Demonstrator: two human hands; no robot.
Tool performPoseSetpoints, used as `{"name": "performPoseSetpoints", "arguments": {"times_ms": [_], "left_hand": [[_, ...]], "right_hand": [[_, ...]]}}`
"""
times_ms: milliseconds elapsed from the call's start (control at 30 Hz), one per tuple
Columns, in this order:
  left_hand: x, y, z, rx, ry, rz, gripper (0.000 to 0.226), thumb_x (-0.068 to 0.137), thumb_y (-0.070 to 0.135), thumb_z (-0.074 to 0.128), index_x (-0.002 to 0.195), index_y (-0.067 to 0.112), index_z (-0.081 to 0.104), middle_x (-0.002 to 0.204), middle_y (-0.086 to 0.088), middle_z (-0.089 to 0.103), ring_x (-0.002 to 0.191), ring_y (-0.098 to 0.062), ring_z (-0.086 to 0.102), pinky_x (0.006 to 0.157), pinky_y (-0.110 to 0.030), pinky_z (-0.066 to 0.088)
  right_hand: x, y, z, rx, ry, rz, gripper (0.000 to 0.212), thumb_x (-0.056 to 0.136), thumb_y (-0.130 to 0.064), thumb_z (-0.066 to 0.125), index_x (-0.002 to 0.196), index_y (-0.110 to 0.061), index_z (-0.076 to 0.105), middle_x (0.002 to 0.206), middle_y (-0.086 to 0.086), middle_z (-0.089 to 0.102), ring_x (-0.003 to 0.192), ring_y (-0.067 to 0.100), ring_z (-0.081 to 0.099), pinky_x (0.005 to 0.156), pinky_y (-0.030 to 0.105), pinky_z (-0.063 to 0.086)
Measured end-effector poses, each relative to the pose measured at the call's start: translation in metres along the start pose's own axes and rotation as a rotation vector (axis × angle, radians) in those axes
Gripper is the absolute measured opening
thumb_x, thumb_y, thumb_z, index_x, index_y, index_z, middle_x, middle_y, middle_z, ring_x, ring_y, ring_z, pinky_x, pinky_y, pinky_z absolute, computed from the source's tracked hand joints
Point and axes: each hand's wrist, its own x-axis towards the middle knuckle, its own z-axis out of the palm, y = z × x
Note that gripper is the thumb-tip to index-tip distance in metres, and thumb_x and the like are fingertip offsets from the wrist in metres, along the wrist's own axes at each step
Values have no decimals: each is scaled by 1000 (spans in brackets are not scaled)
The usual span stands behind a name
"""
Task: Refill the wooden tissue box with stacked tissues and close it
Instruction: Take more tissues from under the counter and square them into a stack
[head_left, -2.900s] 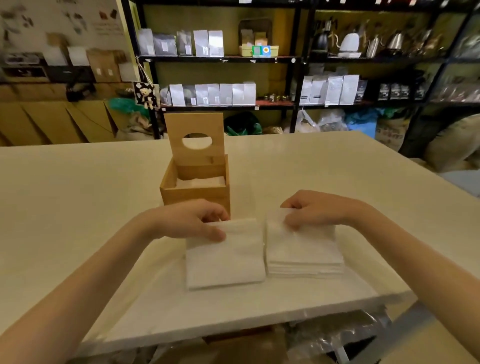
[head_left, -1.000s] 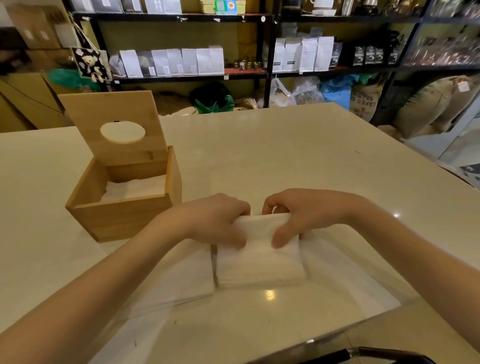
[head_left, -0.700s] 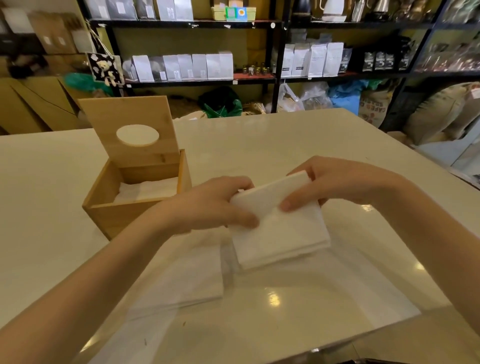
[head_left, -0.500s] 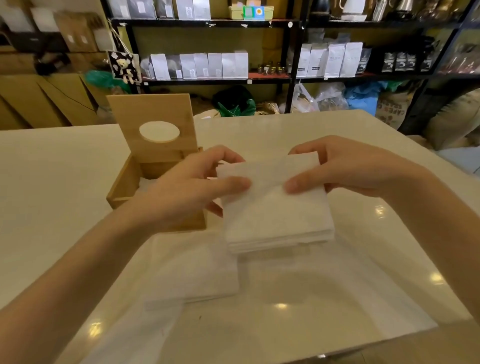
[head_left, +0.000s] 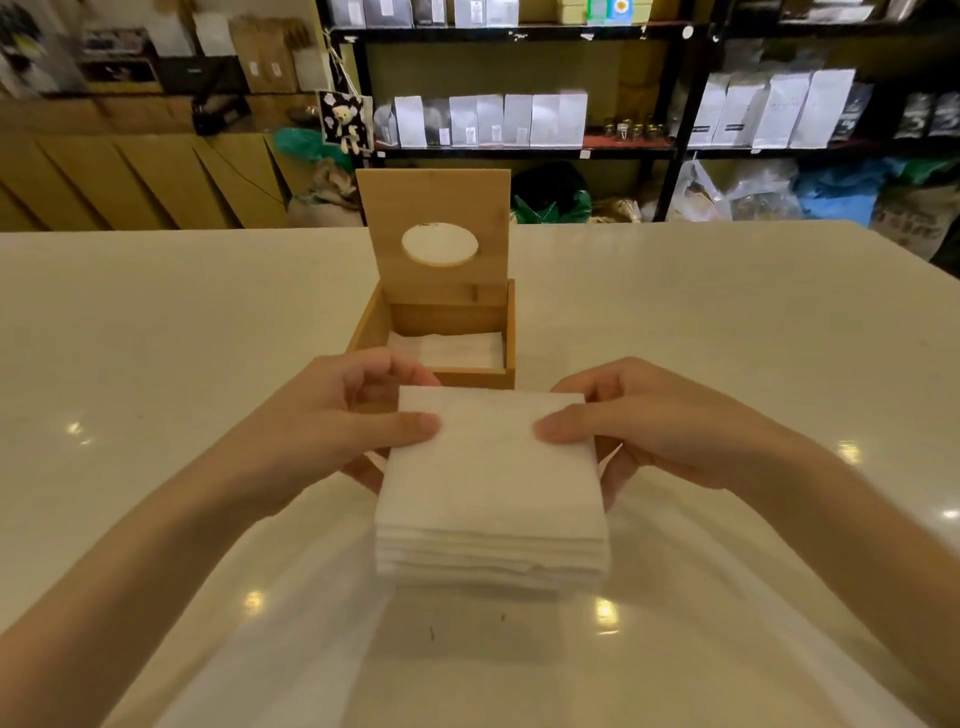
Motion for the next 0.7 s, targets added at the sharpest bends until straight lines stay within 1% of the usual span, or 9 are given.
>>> {"name": "performPoseSetpoints", "arguments": {"times_ms": [133,167,267,367,433,500,600,633,700], "left_hand": [[5,-17,5,25,13,-24,12,78,14,68,88,20,66,65,15,71,59,-4,67,44,-16,51],[6,-20,6,37,19,-27,11,78,15,68,87,21,66,67,13,70,58,-3,67,44,-16,51],[11,-28,9,98,27,-27,11,78,18,69,87,22,65,82,8,67,62,-4,66,45,-16,51],[14,-33,11,156,35,-9,10,78,20,69,85,25,64,86,6,66,69,-10,62,49,-17,49],[16,-36,12,193,45,24,11,77,19,70,84,27,64,83,6,66,70,-6,59,53,-11,45],[17,-37,11,221,59,61,12,77,19,70,82,28,64,81,9,65,67,0,59,52,-5,44],[17,-37,10,219,84,104,14,77,18,70,80,29,63,79,11,64,63,12,56,52,0,43],[16,-37,10,220,88,115,14,77,18,71,80,29,63,79,11,64,63,11,57,52,0,43],[16,-37,9,260,78,126,14,76,19,71,80,30,62,81,10,64,67,3,59,53,-4,44]], "right_hand": [[6,7,4,-69,19,26,15,80,-19,66,88,-8,72,81,7,75,69,19,70,50,25,56],[6,9,5,-90,31,32,15,79,-21,68,87,-9,72,79,6,75,69,19,70,52,26,56],[9,15,9,-152,77,54,12,77,-23,70,84,-12,72,68,-1,73,64,18,67,54,28,55],[11,19,11,-181,117,62,10,77,-23,71,82,-15,70,65,-4,71,62,18,65,49,24,52],[12,19,12,-207,140,52,12,76,-24,71,83,-14,70,64,-4,69,59,16,62,47,22,48],[12,20,13,-233,171,35,15,76,-25,70,85,-12,70,68,-1,69,55,13,58,45,19,45],[13,20,12,-236,235,5,14,76,-24,70,84,-12,70,68,0,67,49,7,53,42,17,40],[14,20,12,-240,249,-2,14,76,-24,70,84,-13,70,67,-2,66,47,3,53,42,16,39],[14,20,11,-287,243,0,13,76,-26,69,84,-15,69,67,-4,66,48,0,53,43,14,39]]}}
